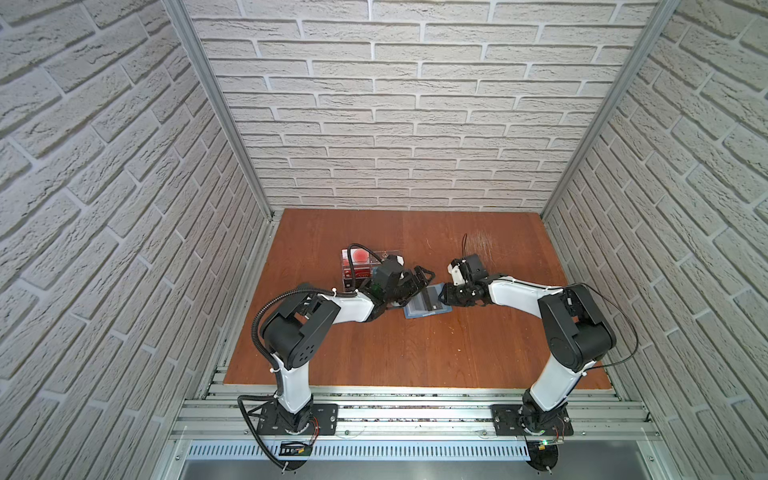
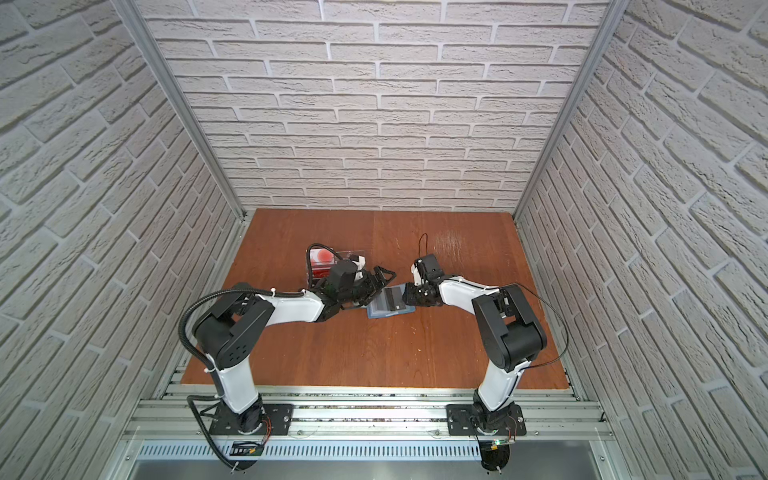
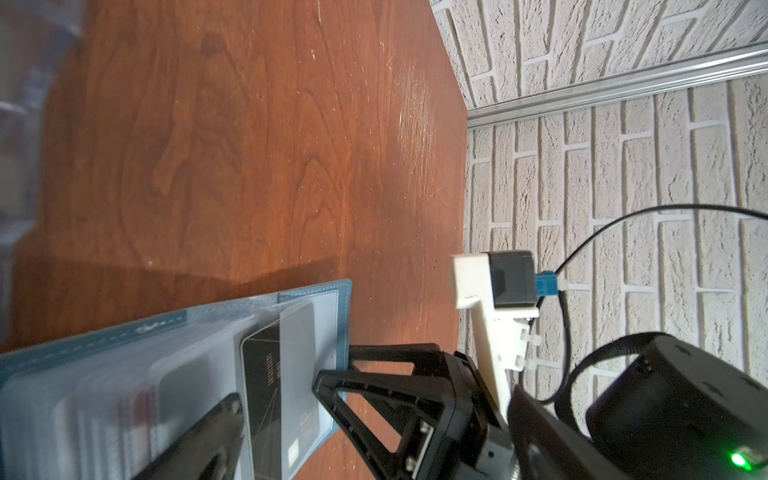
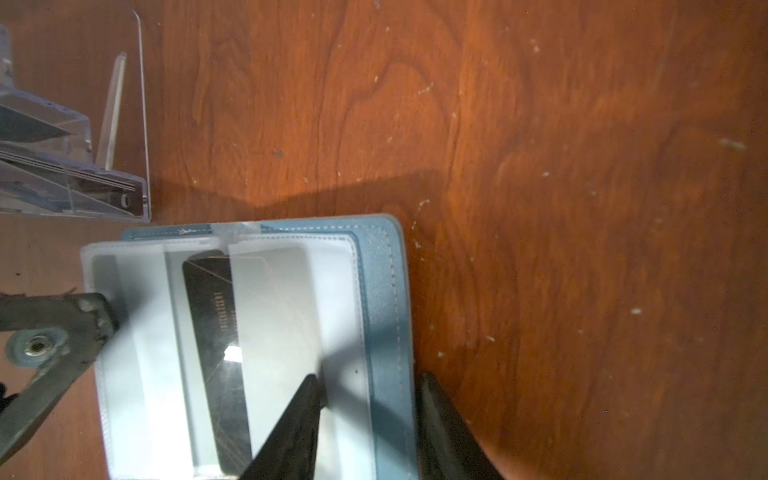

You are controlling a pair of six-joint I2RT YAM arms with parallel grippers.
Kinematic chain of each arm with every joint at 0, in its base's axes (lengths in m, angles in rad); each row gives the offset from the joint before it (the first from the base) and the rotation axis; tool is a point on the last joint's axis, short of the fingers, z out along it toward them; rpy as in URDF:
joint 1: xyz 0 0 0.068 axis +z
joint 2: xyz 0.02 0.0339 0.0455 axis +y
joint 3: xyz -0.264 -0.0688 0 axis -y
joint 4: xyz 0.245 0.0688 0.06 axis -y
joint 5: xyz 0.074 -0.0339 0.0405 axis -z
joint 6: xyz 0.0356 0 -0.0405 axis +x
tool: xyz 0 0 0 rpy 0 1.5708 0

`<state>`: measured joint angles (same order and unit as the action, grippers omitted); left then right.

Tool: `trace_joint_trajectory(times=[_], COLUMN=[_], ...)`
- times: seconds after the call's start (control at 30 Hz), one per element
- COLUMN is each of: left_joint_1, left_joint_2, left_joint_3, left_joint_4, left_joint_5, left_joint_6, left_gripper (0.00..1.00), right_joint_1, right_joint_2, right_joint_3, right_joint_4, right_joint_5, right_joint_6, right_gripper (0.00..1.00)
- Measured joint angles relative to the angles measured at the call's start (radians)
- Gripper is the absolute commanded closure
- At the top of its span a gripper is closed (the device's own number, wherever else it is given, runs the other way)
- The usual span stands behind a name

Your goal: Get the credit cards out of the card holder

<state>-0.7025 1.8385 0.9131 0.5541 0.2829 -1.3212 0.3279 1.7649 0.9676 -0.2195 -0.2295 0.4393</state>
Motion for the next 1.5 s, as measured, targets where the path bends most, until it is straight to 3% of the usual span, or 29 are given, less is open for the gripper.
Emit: trace_joint_trajectory(times=[0.27, 0.83, 1.27, 1.5], left_joint_1=[0.0, -0.007, -0.008, -0.011], left_joint_2=[0.022, 0.044, 0.047, 0.047], left_joint_3=[-0.001, 0.006, 0.054, 0.071], left_joint_4=[-0.002, -0.004, -0.115, -0.163], left_joint_5=[0.011, 0.039, 0.032, 0.014], left_joint_6=[-0.001, -0.016, -0.026, -0.026], left_gripper=[0.02, 0.02, 0.02, 0.02], right_joint_1=[-0.01, -0.021, -0.025, -0.025], right_joint_2=[0.012, 0.018, 0.018, 0.018], right_joint_3=[0.008, 0.009, 0.008, 0.008], right_joint_4=[0.0, 0.0, 0.022, 0.027], right_joint_5=[-0.014, -0.048, -0.091, -0.111], right_joint_6=[0.003, 0.025, 0.045, 0.052], right_gripper=[0.69, 0.74, 0.8, 0.89])
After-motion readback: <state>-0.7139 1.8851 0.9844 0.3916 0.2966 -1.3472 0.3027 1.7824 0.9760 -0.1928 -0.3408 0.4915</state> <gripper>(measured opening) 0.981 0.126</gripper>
